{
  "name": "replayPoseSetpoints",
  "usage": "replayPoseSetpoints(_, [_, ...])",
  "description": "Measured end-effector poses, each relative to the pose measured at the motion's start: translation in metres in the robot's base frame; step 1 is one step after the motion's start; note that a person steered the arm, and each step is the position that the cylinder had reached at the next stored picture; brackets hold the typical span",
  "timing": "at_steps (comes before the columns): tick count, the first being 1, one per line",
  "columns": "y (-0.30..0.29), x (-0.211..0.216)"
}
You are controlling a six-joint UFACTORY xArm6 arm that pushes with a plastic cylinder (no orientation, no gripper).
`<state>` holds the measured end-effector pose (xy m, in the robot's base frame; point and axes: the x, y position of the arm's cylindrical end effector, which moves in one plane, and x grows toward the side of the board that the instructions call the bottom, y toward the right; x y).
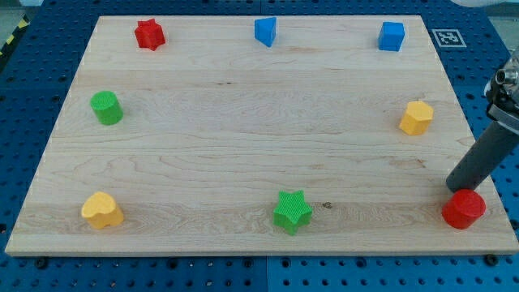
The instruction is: Move your arm towards center of the board
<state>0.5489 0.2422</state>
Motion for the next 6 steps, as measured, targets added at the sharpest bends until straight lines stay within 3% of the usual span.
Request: replayPoseSetpoints(6, [-0.203, -0.095])
